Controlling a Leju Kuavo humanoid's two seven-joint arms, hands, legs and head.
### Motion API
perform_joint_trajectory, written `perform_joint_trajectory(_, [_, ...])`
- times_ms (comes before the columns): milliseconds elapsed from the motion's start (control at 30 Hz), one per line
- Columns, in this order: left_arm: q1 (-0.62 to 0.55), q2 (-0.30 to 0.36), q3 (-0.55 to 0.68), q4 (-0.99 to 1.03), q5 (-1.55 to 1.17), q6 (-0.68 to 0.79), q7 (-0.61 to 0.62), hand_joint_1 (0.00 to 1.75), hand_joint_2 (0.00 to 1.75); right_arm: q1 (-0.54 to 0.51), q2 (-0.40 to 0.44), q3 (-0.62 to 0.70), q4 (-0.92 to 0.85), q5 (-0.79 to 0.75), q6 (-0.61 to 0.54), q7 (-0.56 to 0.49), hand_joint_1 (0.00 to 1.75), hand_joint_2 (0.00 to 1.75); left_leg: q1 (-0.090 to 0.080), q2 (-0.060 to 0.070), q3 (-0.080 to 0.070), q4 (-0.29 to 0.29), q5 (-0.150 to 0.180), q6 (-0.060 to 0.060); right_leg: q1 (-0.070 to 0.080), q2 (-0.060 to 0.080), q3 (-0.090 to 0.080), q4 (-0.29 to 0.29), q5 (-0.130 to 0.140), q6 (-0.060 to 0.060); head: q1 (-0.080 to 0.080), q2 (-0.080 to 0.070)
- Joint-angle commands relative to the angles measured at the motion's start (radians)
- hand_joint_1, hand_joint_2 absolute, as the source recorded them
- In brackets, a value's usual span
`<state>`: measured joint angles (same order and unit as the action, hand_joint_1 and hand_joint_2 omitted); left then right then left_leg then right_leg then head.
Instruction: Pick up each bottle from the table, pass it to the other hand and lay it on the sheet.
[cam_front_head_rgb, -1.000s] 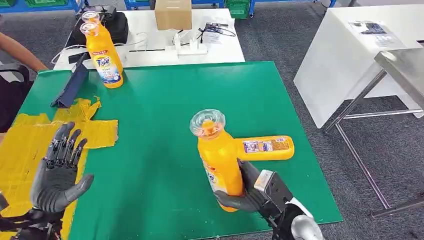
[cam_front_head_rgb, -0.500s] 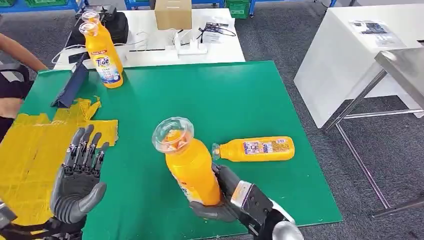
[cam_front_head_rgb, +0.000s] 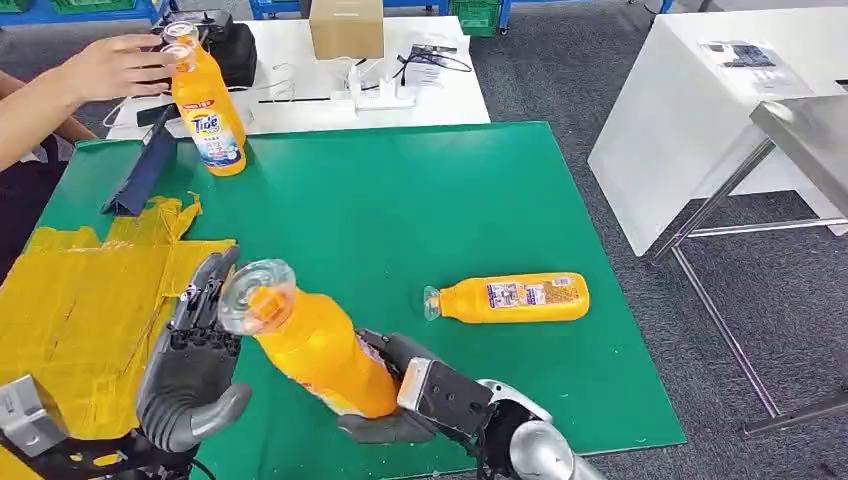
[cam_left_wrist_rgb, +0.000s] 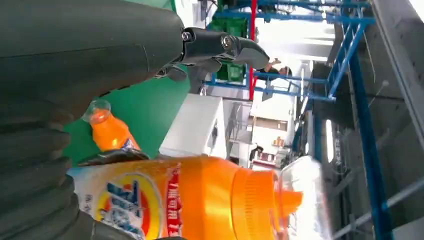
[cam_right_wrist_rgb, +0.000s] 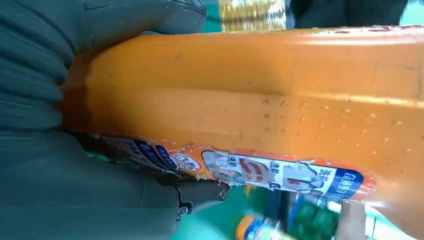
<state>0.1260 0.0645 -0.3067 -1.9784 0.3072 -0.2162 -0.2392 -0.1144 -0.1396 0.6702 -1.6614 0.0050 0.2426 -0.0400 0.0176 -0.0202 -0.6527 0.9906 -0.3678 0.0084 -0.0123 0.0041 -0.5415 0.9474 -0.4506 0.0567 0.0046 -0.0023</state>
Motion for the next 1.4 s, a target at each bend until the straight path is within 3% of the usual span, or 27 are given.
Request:
perform_joint_trajectory(33, [-0.041,0.058,-0.029,0.059,-0.049,-0.027,-0.026,0.0,1.75,-0.17,-0.071,0.215,0.035,-0.036,0.044,0.005,1.75,1.75,-0.001,0.004,0.003,0.0,-0.001,0.0,0.0,0.002,0.001,0.001,-0.001,-0.002,0.0,0.0])
perform_joint_trajectory(833, [-0.045,0.082,-0.022,0.063,-0.055,-0.047,-0.029,0.0,1.75,-0.231,-0.095,0.286,0.012,-0.065,0.064,0.003,1.75,1.75,-0.001,0.001,0.002,0.0,-0.001,0.0,-0.001,0.0,0.002,0.001,-0.001,-0.002,0.0,0.0])
perform_joint_trajectory(1233, [-0.078,0.246,-0.109,0.061,-0.154,-0.291,-0.146,0.0,1.75,-0.229,-0.123,0.296,0.033,-0.091,0.063,-0.01,1.75,1.75,0.0,0.001,0.002,0.0,0.0,0.0,0.0,0.0,0.001,0.0,-0.001,-0.002,0.0,0.0])
perform_joint_trajectory(1400, [-0.107,0.26,-0.164,0.054,-0.138,-0.327,-0.146,0.0,1.75,-0.238,-0.103,0.299,0.031,-0.111,0.059,0.0,1.75,1.75,-0.001,0.002,0.004,0.001,-0.002,0.0,-0.001,-0.001,0.003,0.003,-0.003,-0.003,0.0,0.0])
